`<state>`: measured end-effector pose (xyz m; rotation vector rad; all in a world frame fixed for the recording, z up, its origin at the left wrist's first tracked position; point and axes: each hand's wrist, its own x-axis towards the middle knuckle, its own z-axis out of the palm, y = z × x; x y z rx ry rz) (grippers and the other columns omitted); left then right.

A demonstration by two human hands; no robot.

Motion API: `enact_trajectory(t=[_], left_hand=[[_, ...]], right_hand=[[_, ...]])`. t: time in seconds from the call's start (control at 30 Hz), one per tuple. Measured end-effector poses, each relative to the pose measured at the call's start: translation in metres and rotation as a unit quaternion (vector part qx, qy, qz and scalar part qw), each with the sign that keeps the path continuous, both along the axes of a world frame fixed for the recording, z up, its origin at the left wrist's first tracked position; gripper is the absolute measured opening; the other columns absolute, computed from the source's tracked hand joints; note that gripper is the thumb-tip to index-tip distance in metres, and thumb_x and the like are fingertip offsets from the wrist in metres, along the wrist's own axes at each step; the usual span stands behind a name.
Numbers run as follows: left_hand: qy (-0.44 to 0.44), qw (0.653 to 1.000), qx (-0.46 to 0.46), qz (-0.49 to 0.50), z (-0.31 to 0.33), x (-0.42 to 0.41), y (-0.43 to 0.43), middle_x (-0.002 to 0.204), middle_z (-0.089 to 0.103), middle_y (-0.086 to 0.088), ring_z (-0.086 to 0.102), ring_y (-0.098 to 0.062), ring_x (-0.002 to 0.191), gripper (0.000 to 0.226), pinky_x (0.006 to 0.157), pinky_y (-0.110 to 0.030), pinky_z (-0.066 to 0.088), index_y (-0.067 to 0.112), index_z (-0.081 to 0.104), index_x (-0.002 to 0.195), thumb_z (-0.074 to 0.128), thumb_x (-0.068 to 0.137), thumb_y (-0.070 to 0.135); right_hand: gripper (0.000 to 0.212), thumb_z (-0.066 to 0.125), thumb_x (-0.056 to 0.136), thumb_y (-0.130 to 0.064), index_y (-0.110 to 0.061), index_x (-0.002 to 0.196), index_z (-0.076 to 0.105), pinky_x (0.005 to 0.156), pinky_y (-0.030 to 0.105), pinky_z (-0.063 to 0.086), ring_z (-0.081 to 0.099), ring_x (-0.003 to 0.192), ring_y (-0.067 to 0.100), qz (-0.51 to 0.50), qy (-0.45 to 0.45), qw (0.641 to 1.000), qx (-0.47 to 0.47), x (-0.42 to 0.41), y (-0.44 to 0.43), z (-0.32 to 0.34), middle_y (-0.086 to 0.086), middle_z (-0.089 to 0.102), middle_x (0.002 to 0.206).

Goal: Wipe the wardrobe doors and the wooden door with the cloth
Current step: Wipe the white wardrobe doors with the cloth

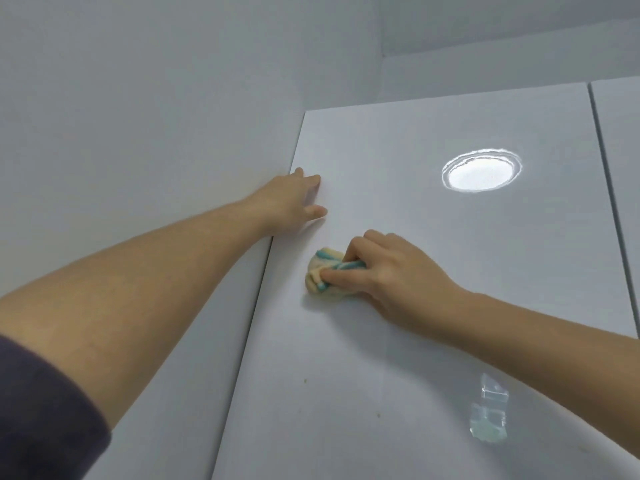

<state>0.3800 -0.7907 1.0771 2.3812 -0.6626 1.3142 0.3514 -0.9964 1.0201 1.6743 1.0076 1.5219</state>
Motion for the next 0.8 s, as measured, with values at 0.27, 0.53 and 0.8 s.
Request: enact_trajectory(t=[0.27,0.53,0.8], left_hand=[[0.002,1.000,0.004,-0.008,-0.002,0.010,-0.001,0.161,0.012,-0.008,0.023,-0.025,0.145,0.085,0.112,-0.035,0.026,0.017,0.014,0.155,0.054,0.091,0.056],[0.004,0.999,0.001,-0.038,-0.013,0.012,-0.003,0.164,-0.006,-0.002,0.000,-0.016,0.151,0.096,0.121,-0.037,0.010,0.026,0.003,0.156,0.059,0.087,0.059],[0.013,0.997,-0.034,-0.065,-0.013,0.016,-0.017,0.163,-0.012,0.002,-0.008,-0.019,0.151,0.092,0.121,-0.046,0.010,0.042,0.007,0.153,0.056,0.081,0.070]], right_hand=[[0.052,0.070,0.071,0.007,-0.021,0.114,0.072,0.056,0.036,0.044,0.052,0.069,0.033,-0.015,-0.022,0.994,0.108,-0.025,-0.034,0.048,0.013,0.058,0.082],[0.042,0.049,0.083,-0.012,-0.025,0.117,0.069,0.056,0.034,0.041,0.051,0.071,0.029,-0.043,-0.008,0.999,-0.009,-0.035,-0.055,-0.005,0.008,0.060,0.088],[0.041,0.046,0.085,-0.009,-0.022,0.115,0.071,0.058,0.038,0.044,0.051,0.070,0.031,-0.001,-0.063,0.989,0.136,-0.041,-0.070,0.030,0.010,0.059,0.085]])
